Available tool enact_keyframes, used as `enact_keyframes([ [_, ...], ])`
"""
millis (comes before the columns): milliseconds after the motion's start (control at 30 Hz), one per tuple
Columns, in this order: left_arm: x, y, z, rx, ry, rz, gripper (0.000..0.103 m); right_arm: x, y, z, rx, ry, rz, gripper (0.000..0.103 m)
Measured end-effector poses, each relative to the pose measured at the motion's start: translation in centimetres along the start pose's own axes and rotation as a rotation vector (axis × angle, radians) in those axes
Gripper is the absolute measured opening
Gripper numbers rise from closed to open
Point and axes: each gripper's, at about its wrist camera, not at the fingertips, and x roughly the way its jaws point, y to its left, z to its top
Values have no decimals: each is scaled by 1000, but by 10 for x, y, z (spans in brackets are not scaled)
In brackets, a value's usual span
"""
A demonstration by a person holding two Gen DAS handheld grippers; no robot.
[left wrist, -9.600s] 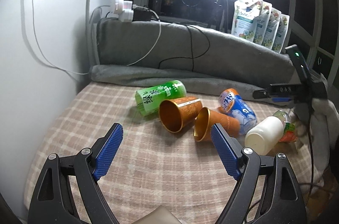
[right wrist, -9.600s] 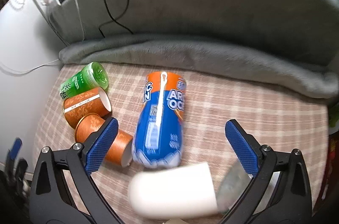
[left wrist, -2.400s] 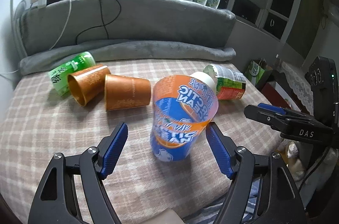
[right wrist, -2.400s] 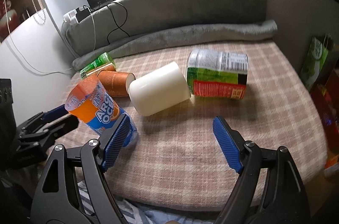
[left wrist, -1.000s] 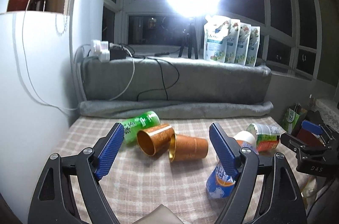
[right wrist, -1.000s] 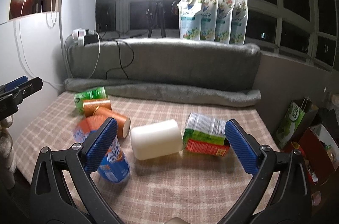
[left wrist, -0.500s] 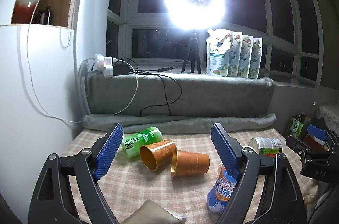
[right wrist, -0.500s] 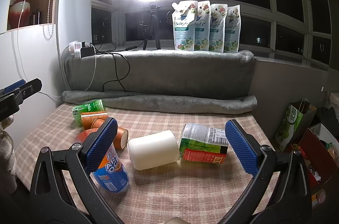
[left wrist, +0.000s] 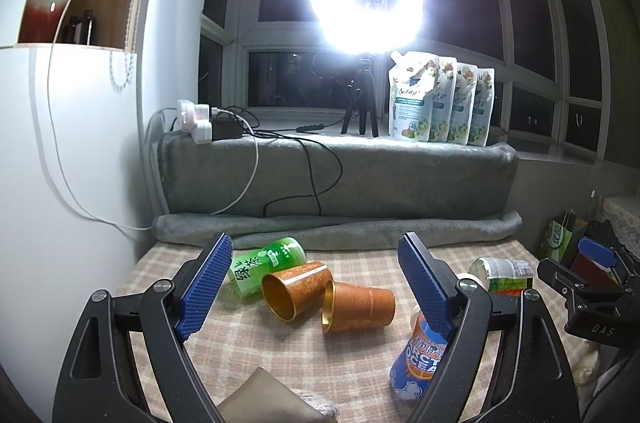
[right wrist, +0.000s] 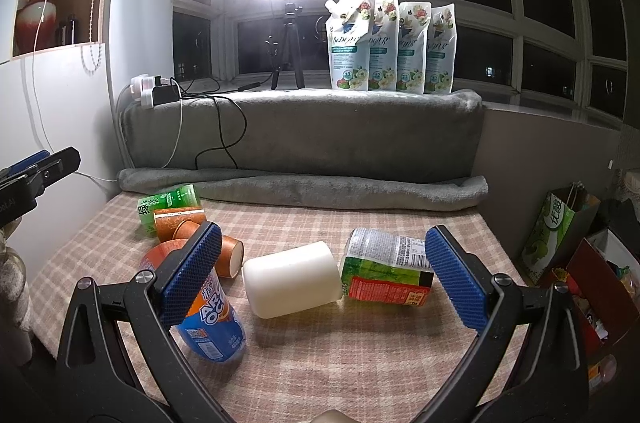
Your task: Flip cup upright
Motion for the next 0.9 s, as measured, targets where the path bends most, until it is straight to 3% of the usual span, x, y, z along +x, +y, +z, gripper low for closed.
enact_keyframes([
  [900,0,2,-3,-7,11,-3,85,1,1,-2,3,5,1,103],
])
